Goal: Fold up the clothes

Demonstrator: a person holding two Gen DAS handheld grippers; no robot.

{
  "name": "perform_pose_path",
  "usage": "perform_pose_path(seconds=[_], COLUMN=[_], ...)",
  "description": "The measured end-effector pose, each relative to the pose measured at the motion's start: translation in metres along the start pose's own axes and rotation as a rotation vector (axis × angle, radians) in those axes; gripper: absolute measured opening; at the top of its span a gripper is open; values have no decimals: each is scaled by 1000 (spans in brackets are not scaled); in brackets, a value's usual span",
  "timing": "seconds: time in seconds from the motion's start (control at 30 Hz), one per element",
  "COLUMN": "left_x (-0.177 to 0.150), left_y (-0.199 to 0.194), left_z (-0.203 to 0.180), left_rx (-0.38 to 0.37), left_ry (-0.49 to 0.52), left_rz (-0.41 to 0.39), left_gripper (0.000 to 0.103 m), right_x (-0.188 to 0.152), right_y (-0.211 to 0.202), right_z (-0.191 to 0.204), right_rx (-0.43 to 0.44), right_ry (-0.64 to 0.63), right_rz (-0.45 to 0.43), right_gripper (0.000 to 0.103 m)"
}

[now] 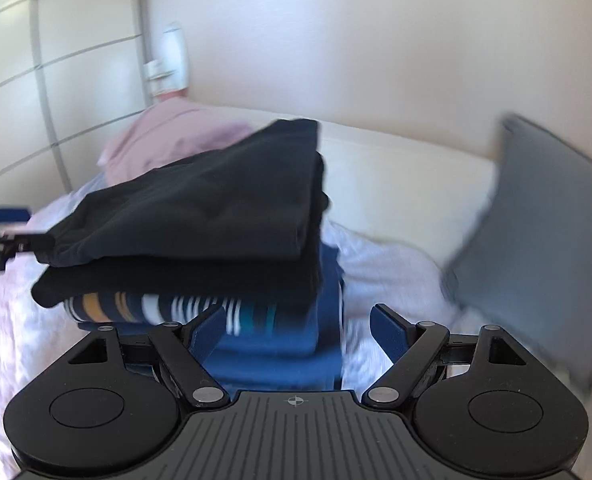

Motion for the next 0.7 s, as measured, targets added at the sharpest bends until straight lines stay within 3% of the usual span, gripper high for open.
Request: perform_pose_path(seconds=[0.07,0.13,0.23,0.4,0.7], left_x=[-14,-29,-51,-81,-83], left_y=[-18,-39,-73,-112,-159], left_z=[-3,-6,-9,-13,-14], left_rx=[-12,-25,-46,-39,26], left_ry=[-2,-11,-34,-43,-79], left_rz=[-3,-6,-2,110,81], left_gripper=[91,98,101,101,101], right_x=[-18,-35,-61,-88,-74], right_y=[-24,-43,-66,-102,-127], right_z=[11,28,56,99,124], right_rx=[-46,-68,-59,-53,-25], right_ry=[54,99,125,147,155], right_rz=[7,29,113,146,111], right_gripper=[89,102,102,102,102])
Point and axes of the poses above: each gripper's, at about its wrist camera, not at the fingertips, and y roughly the way its jaws point, z to its left, x to its top, the point moved 2 cm from there along y, roughly the way its jaws point, and after that the axes turned 7 degrees about -y, right-handed, at the moved point
